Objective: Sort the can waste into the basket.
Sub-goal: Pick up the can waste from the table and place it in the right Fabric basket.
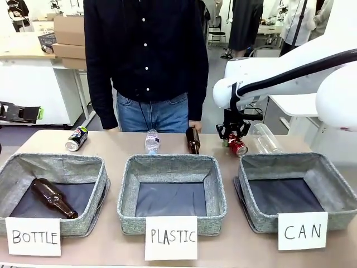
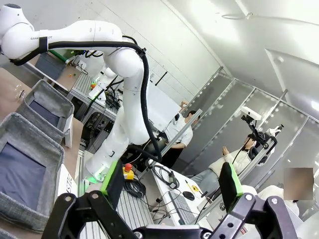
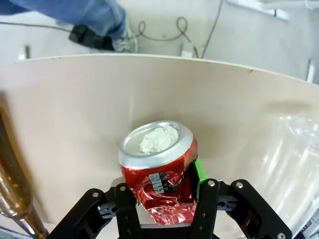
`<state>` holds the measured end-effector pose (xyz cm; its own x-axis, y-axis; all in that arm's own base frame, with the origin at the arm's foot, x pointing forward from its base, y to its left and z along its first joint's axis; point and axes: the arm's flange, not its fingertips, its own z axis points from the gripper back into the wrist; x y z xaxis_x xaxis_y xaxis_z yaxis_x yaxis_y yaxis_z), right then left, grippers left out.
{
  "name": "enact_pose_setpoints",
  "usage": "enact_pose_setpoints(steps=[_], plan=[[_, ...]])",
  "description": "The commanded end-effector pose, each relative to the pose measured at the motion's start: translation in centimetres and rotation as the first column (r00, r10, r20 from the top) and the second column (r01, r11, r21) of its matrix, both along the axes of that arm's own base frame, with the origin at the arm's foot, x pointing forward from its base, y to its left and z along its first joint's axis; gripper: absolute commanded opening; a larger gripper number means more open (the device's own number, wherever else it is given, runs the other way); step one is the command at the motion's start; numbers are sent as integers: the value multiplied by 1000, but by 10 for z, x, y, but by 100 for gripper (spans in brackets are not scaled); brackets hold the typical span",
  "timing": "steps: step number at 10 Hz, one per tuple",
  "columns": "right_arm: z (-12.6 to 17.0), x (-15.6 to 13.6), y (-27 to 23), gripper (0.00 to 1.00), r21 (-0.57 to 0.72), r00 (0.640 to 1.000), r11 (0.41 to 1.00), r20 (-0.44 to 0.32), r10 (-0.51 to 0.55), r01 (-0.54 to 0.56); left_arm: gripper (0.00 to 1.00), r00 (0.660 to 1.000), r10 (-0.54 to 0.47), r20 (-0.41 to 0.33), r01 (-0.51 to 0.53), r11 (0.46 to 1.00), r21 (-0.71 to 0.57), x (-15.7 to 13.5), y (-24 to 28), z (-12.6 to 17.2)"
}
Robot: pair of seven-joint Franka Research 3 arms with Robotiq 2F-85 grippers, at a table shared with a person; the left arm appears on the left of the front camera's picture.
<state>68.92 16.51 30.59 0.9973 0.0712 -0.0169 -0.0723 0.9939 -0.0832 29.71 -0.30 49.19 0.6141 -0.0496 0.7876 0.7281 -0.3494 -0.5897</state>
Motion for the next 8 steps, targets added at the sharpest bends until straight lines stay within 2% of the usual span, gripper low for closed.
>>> enact_pose_setpoints(steps=[1, 3, 5, 6, 7, 8], plan=[[0, 4, -2, 0, 5, 1000, 1000, 2, -12, 12, 100, 1000, -12, 24, 12, 1000, -4, -4, 2, -1], [3, 2, -4, 0, 19, 1000, 1000, 19, 1, -1, 100, 1000, -12, 24, 12, 1000, -4, -4, 2, -1], [20, -6, -7, 0, 56, 999, 998, 11, 32, -33, 100, 1000, -12, 24, 12, 1000, -4, -4, 2, -1], [51, -23, -12, 0, 143, 997, 986, 24, 79, -82, 100, 1000, -12, 24, 12, 1000, -4, -4, 2, -1], [97, -51, -27, 0, 254, 993, 960, 24, 115, -117, 100, 1000, -12, 24, 12, 1000, -4, -4, 2, -1], [142, -91, -50, 0, 323, 989, 936, -2, 147, -138, 100, 1000, -12, 24, 12, 1000, -4, -4, 2, -1]])
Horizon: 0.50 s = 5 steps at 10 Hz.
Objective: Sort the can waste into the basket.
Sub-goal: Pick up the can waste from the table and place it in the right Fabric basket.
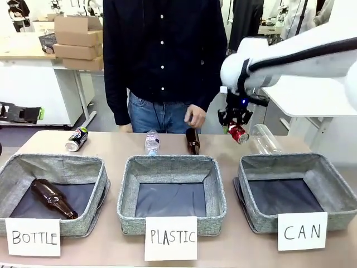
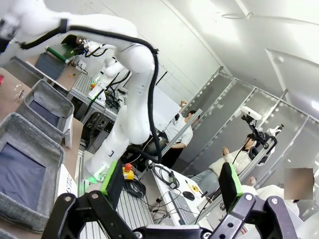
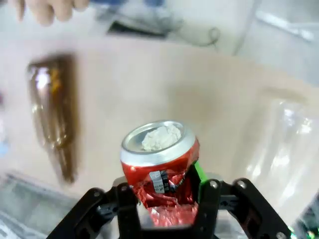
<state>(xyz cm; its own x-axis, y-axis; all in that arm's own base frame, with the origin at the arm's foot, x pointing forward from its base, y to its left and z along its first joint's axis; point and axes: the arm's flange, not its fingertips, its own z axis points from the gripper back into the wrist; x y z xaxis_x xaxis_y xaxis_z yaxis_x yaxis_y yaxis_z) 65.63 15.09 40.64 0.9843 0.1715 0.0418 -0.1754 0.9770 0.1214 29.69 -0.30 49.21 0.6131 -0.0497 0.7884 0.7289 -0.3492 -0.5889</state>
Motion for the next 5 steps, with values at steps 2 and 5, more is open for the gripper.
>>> enact_pose_setpoints(steps=[2, 5], plan=[[71, -132, -75, 0, 96, 961, 971, -149, 231, -219, 100, 1000, -12, 22, 12, 1000, -4, -4, 2, -1], [52, -213, -124, 0, 154, 920, 914, -61, 387, -375, 100, 1000, -12, 22, 12, 1000, -4, -4, 2, -1]])
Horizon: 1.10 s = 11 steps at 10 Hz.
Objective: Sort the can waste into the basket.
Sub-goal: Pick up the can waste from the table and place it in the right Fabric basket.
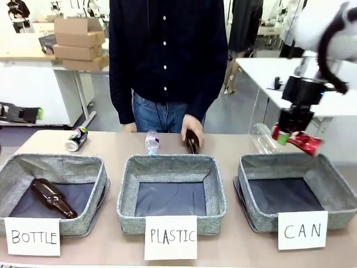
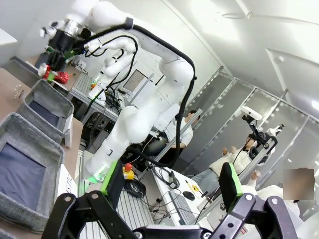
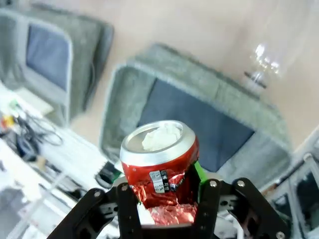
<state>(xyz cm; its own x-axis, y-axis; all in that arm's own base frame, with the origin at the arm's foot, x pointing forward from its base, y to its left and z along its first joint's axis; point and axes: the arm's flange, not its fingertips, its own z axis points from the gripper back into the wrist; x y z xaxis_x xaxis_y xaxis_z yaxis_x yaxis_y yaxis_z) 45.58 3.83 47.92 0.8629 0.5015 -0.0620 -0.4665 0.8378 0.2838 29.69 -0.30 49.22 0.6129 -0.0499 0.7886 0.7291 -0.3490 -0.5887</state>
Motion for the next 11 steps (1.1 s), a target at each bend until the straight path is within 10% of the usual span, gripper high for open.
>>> enact_pose_setpoints(steps=[1, 6, 7, 8, 11], plan=[[-30, -24, -23, 0, 85, 997, 996, 74, 18, -24, 100, 1000, -12, 22, 12, 1000, -4, -4, 2, -1], [-38, -21, -27, 0, 103, 998, 995, 56, 9, -14, 100, 1000, -12, 22, 12, 1000, -4, -4, 2, -1], [-38, -21, -28, 82, 121, 998, 992, 68, 11, -19, 100, 1000, -12, 22, 12, 1000, -4, -4, 2, -1], [-37, -21, -29, 98, 120, 998, 993, 69, 1, -9, 100, 1000, -12, 22, 12, 1000, -4, -4, 2, -1], [-39, -19, -29, 100, 134, 998, 991, 60, -9, 1, 100, 1000, -12, 22, 12, 1000, -4, -4, 2, -1]])
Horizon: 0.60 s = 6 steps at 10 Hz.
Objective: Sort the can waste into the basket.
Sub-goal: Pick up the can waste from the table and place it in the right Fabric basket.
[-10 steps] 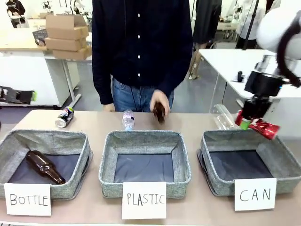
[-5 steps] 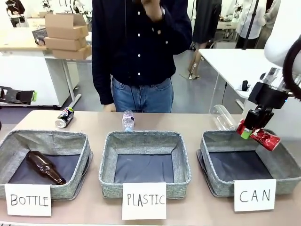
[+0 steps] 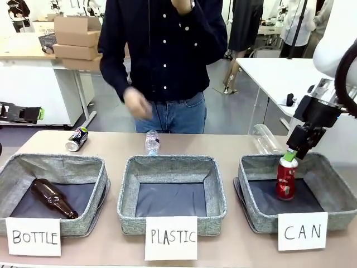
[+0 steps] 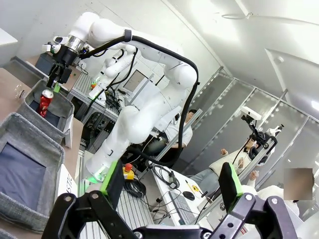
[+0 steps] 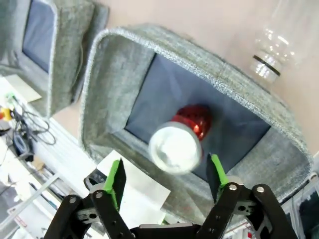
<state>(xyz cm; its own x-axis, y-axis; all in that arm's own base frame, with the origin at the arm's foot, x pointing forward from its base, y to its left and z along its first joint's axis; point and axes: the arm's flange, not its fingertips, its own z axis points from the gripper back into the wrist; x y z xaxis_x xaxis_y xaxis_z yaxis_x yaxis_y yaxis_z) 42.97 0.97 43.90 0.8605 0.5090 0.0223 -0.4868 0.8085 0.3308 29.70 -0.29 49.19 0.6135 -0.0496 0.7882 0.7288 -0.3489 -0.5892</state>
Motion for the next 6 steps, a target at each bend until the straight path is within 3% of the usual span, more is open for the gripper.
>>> enact_pose_setpoints(steps=[1, 4, 5, 6], plan=[[2, 8, -2, 100, 80, 1000, 997, 16, -17, 15, 100, 1000, -12, 23, 13, 1000, -4, -4, 2, -1], [5, 10, -5, 100, 175, 999, 984, 21, -28, 24, 100, 1000, -12, 23, 13, 1000, -4, -4, 2, -1], [14, 6, -11, 100, 364, 997, 931, 73, 3, -29, 100, 1000, -12, 23, 13, 1000, -4, -4, 2, -1], [29, -5, -22, 100, 659, 990, 741, 133, 52, -128, 100, 1000, -12, 23, 13, 1000, -4, -4, 2, -1]])
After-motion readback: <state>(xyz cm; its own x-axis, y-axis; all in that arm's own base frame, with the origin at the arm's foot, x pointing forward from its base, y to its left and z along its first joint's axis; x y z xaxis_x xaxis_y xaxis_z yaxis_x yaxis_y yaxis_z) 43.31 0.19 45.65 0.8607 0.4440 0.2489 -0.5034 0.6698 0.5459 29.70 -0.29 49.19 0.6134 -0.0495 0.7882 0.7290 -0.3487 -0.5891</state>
